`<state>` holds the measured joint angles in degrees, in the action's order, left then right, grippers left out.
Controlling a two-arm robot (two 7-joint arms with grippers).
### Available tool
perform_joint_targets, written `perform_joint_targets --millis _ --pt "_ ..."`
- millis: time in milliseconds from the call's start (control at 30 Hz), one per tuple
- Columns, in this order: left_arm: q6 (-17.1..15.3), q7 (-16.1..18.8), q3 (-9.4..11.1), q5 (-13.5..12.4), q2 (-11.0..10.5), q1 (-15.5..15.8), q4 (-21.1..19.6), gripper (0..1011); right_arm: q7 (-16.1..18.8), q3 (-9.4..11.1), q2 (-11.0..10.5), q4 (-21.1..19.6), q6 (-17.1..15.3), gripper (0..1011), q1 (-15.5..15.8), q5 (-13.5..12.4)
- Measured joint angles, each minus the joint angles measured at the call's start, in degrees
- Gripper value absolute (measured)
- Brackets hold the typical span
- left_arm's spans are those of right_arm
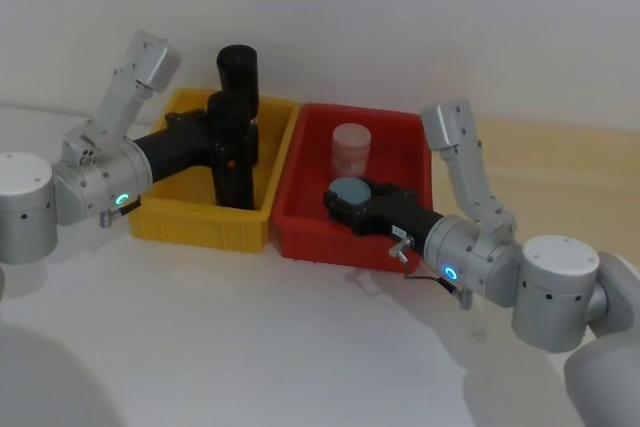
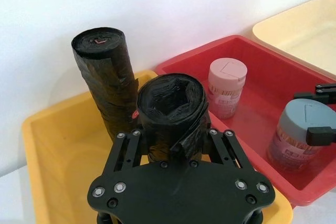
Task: Pick up the garbage bag with the one hand and transfer it to the other hand.
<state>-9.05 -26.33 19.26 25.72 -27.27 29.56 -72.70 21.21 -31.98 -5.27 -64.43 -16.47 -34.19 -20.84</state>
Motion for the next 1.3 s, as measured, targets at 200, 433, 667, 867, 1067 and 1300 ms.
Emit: perform_joint_targets --millis 200,433,667,867,1067,1300 --pt "0.0 0.0 0.0 0.0 0.0 0.0 0.0 469 0.0 0.0 0.0 0.0 0.0 664 0.0 0.0" --pt "0.2 1.6 -0.3 -0.9 -0.1 -1.0 -1.4 427 0.2 0.0 0.0 -0.6 0.2 664 0.4 0.1" --pt "0.9 4.2 -1.7 -1.8 -0.7 -3.2 -6.0 398 0.5 0.2 -0.6 -4.0 1.0 665 1.4 0.2" --pt "1.0 6.6 -4.2 -1.9 -1.6 -6.1 -12.8 387 0.5 0.5 -1.3 -8.1 1.7 665 2.4 0.1" --pt "0.5 7.8 -6.3 -1.3 -2.4 -7.6 -18.4 387 0.0 1.1 -2.3 -13.8 2.4 664 3.4 0.1" --pt "-0.8 7.5 -7.8 0.2 -3.1 -7.7 -23.3 387 -1.9 2.5 -3.9 -20.3 2.6 665 4.7 0.2"
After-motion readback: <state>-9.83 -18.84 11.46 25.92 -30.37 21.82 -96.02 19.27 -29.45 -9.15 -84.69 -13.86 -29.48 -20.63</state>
